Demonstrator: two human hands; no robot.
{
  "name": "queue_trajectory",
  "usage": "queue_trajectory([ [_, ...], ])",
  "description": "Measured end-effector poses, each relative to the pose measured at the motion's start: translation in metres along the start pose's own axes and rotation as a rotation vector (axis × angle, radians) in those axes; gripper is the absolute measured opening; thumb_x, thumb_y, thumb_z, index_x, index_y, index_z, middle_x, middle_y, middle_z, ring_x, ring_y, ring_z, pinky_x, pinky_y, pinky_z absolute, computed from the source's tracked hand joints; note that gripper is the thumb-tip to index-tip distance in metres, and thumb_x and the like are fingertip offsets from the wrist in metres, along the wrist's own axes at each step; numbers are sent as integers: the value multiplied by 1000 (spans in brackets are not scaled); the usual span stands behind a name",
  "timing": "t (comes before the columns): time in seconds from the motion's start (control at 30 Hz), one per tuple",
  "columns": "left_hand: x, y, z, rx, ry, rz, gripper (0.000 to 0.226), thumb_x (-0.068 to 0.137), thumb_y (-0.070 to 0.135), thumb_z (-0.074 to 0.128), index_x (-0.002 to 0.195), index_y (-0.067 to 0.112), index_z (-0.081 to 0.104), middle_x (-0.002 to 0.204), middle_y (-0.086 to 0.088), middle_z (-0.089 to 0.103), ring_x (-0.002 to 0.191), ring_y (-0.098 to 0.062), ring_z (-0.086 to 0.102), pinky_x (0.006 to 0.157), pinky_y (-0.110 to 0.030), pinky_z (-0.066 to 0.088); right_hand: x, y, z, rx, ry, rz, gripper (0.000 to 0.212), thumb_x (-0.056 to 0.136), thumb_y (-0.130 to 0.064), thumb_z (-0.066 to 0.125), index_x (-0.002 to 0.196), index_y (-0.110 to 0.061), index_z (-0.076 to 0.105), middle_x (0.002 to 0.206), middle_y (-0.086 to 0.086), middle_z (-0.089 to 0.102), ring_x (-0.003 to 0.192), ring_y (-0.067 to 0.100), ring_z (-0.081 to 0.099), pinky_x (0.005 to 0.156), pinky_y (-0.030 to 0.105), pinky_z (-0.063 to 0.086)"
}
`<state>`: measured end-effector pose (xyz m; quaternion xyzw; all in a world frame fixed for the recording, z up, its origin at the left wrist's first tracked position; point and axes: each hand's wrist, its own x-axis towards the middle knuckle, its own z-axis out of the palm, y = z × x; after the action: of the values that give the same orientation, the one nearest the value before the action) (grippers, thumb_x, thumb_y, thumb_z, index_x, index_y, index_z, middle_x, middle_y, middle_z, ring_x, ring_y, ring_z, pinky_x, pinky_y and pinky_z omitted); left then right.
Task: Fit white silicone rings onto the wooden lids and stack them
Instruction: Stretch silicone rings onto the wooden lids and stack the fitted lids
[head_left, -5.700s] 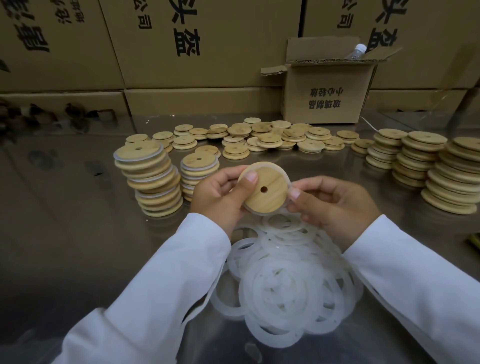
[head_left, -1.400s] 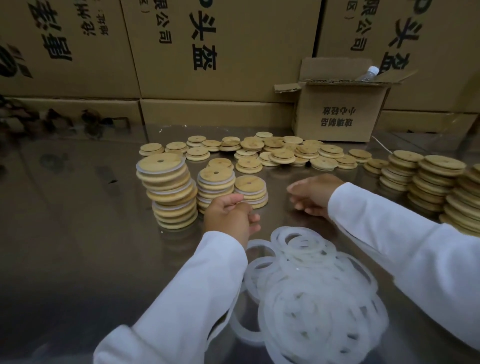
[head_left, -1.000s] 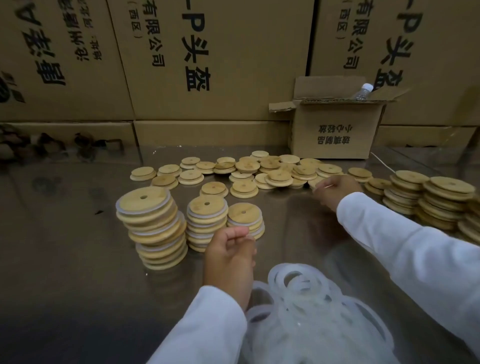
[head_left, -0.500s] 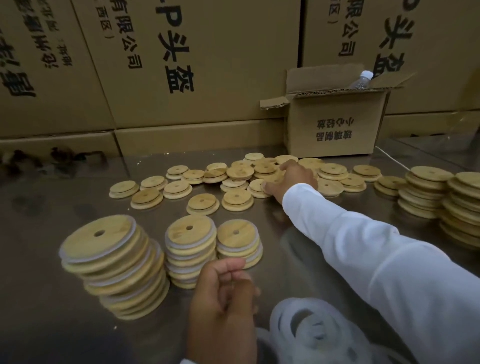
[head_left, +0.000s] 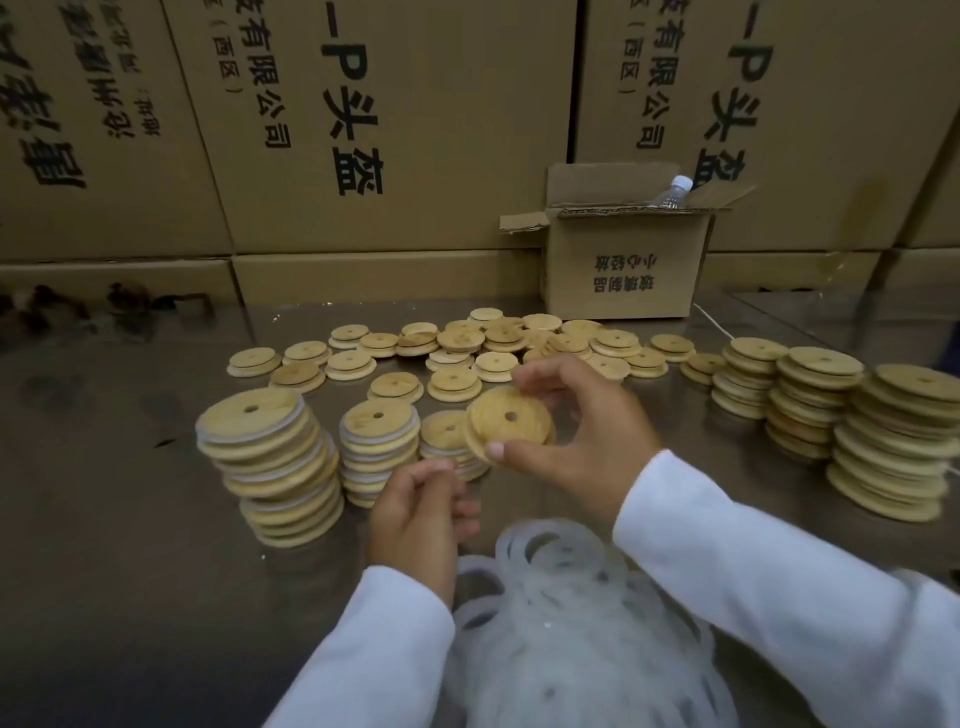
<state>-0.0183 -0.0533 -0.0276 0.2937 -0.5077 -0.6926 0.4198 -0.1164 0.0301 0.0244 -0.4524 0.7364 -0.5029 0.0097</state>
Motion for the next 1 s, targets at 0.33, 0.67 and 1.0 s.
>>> queue_trajectory([
  [0.33, -23, 13, -4, 149, -124, 110, 15, 85, 8, 62, 85, 22, 62, 80, 0, 67, 74, -16, 63, 70, -27, 53, -58, -8, 8, 73, 37, -75, 57, 56, -19, 86, 95, -42, 52, 96, -18, 62, 90, -2, 56, 76, 5, 40],
  [0.67, -8, 14, -14, -93, -165, -53, 21, 83, 8, 63, 84, 29, 64, 98, -1, 64, 98, -25, 59, 67, -38, 53, -43, 47, -8, -203, 14, 529, 14, 82, -28, 66, 77, -15, 67, 66, -5, 58, 63, 11, 53, 59, 20, 38],
  [1.0, -11, 16, -14, -139, -268, -104, 23, 71, 13, 66, 89, 28, 69, 122, -12, 59, 112, -32, 55, 75, -42, 53, -47, 32, -12, -97, -7, 429, 18, 78, -20, 71, 62, -23, 62, 60, -8, 59, 56, 9, 55, 47, 15, 39],
])
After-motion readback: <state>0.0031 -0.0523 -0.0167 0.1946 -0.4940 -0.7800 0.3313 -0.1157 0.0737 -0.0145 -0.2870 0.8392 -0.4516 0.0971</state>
